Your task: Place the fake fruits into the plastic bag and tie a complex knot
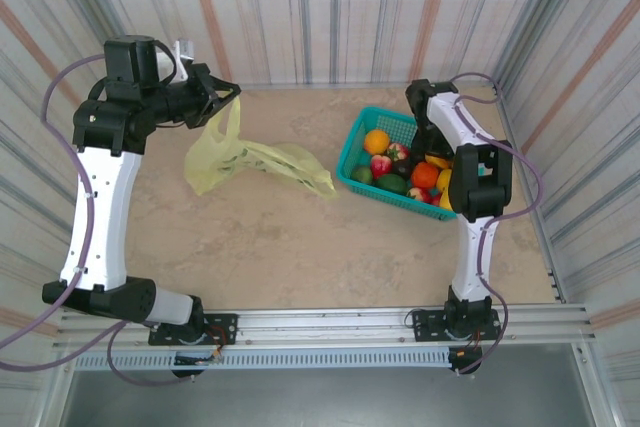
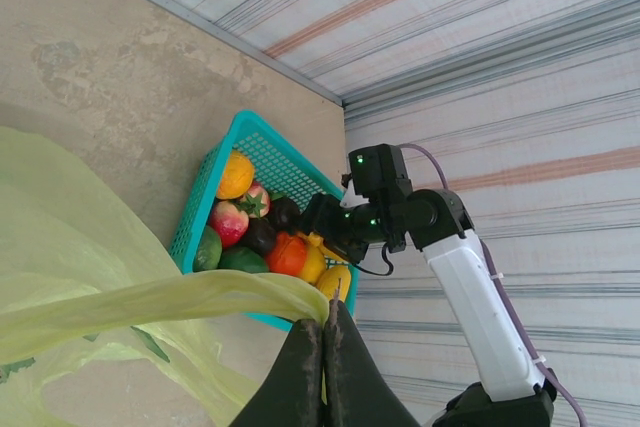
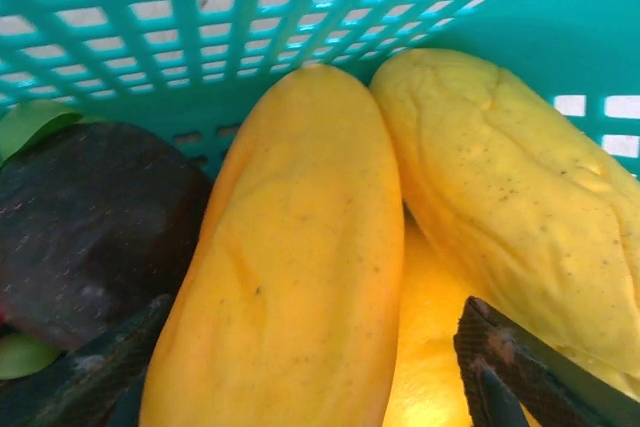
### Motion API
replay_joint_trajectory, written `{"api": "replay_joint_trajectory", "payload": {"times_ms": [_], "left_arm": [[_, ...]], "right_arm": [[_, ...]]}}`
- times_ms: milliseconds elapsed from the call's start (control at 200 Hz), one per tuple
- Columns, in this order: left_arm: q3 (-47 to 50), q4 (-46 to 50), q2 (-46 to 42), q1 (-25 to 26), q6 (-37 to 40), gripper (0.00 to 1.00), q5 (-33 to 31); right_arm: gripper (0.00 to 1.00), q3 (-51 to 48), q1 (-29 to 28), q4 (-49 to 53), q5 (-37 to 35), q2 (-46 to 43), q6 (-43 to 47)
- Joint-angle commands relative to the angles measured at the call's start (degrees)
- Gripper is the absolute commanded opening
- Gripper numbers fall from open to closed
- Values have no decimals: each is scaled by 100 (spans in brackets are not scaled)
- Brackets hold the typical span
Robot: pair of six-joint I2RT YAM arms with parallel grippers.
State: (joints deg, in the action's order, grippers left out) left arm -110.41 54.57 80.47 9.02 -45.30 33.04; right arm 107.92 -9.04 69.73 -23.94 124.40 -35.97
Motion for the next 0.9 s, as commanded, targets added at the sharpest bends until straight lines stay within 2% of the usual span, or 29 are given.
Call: {"api": "replay_joint_trajectory", "payload": {"times_ms": [0, 195, 346, 486, 526, 651, 806, 897], "left_arm": [[-137, -23, 32, -27, -22, 0, 71], [-86, -19, -22, -40, -23, 0, 80], [-38, -23, -75, -57, -32, 0, 76], [88, -62, -101, -58, -23, 0, 162], [130, -93, -118, -58, -29, 0, 195], [146, -55, -151, -66, 42, 0, 245], [33, 156, -130, -104, 216, 0, 360], [-161, 331, -61, -141, 387, 0, 511]], "right_arm": [[65, 140, -22, 133, -414, 158, 195], [49, 174, 16, 87, -250, 22, 217], [48, 278, -52, 180, -335, -311, 204], [48, 415, -149, 216, -126, -814, 147], [47, 483, -188, 224, 49, -975, 134], [36, 546, -436, 1, 726, -1598, 226], [36, 586, -908, -405, 1707, -2269, 513], [37, 563, -1160, -816, 2538, -2610, 635]]}}
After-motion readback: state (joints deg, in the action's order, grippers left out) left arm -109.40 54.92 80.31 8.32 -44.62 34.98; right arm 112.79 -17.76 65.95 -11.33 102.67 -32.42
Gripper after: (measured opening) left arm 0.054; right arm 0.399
